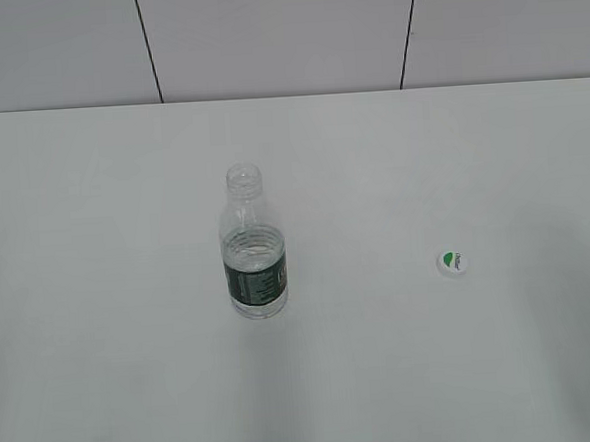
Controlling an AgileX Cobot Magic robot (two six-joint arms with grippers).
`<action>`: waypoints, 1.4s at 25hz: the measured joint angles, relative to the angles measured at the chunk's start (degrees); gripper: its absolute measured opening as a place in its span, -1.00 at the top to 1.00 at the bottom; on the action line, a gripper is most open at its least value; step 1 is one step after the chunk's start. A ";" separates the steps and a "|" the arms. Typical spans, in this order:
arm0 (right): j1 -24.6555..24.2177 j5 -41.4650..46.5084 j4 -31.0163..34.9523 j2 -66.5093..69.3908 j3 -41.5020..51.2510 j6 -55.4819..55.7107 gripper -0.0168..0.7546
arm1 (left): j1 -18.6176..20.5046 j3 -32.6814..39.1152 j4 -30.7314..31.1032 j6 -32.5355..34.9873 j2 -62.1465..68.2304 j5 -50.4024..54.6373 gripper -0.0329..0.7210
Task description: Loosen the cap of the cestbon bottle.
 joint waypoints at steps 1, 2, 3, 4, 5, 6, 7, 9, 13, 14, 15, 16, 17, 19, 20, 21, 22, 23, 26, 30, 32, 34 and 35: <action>0.00 0.00 0.00 -0.13 0.00 0.00 -0.58 | 0.00 0.00 -0.06 0.00 -1.28 0.00 -0.34; 0.00 0.00 0.00 -0.33 0.00 0.00 -0.58 | 0.00 0.00 -0.06 0.00 -2.42 0.00 -0.34; 0.00 0.17 0.00 -0.50 0.00 0.00 -0.58 | 0.00 0.00 -0.10 0.00 -3.55 0.00 -0.34; 0.00 0.75 0.00 -0.82 -0.06 0.00 -0.58 | 0.00 0.00 -0.10 0.00 -4.14 0.00 -0.34; 0.00 1.69 0.30 -1.06 -0.49 0.00 -0.58 | 0.00 0.01 -0.10 0.05 -4.23 0.03 -0.34; 0.00 3.08 0.00 -1.17 -1.02 -0.20 -0.58 | 0.00 0.06 -0.10 0.05 -4.23 0.03 -0.34; 0.00 4.76 0.00 -1.17 -1.53 -0.64 -0.58 | 0.00 0.11 -0.10 0.05 -4.23 0.03 -0.34; 0.00 7.90 -0.55 -1.17 -1.83 -1.86 -0.58 | 0.00 0.22 -0.10 0.05 -4.29 -0.02 -0.34; 0.00 10.70 0.00 -3.16 -1.78 -1.86 -0.58 | 0.00 0.29 -0.17 0.05 -4.29 -0.02 -0.34; 0.00 11.17 0.00 -4.02 -1.72 -1.86 -0.58 | 0.00 0.29 -0.17 0.05 -4.29 -0.02 -0.34; 0.00 11.66 0.00 -5.24 -1.60 -1.86 -0.58 | 0.00 0.29 -0.17 0.05 -4.29 -0.02 -0.33; 0.00 11.89 0.00 -6.66 -1.22 -1.86 -0.58 | 0.00 0.29 -0.17 0.05 -4.29 -0.02 -0.33; 0.00 12.07 0.00 -7.96 -0.90 -1.86 -0.58 | 0.00 0.29 -0.17 0.05 -4.29 -0.02 -0.33; 0.00 12.19 0.38 -11.44 -0.60 -1.86 -0.58 | 0.00 0.29 -0.17 0.05 -4.29 -0.02 -0.33; 0.00 12.24 0.36 -13.35 -0.60 -1.86 -0.58 | 0.00 0.29 -0.17 0.05 -4.29 -0.02 -0.33; 0.00 12.24 0.36 -15.04 -0.60 -1.86 -0.58 | 0.00 0.29 -0.17 0.05 -4.29 -0.02 -0.33; 0.00 12.24 0.36 -17.18 -0.60 -1.86 -0.58 | 0.00 0.29 -0.17 0.05 -4.29 -0.02 -0.33; 0.00 12.24 0.36 -19.38 -0.60 -1.86 -0.58 | 0.00 0.29 -0.11 0.05 -4.29 -0.02 -0.33; 0.00 12.24 0.36 -25.59 -0.58 -1.86 -0.58 | 0.00 0.29 0.52 0.05 -4.29 -0.02 -0.33; 0.00 12.45 0.36 -29.90 -0.58 -1.86 -0.58 | 0.00 0.29 0.96 0.05 -4.29 -0.02 -0.33; 0.00 12.43 0.36 -29.90 -0.58 -1.86 -0.58 | 0.00 0.29 0.96 0.05 -4.29 -0.14 -0.33; 0.00 12.43 0.36 -29.90 -0.58 -1.86 -0.58 | 0.00 0.30 1.44 0.05 -4.29 -0.14 -0.33; 0.00 12.43 0.36 -29.90 -0.58 -1.86 -0.58 | 0.00 0.35 1.78 0.05 -4.29 -0.14 -0.33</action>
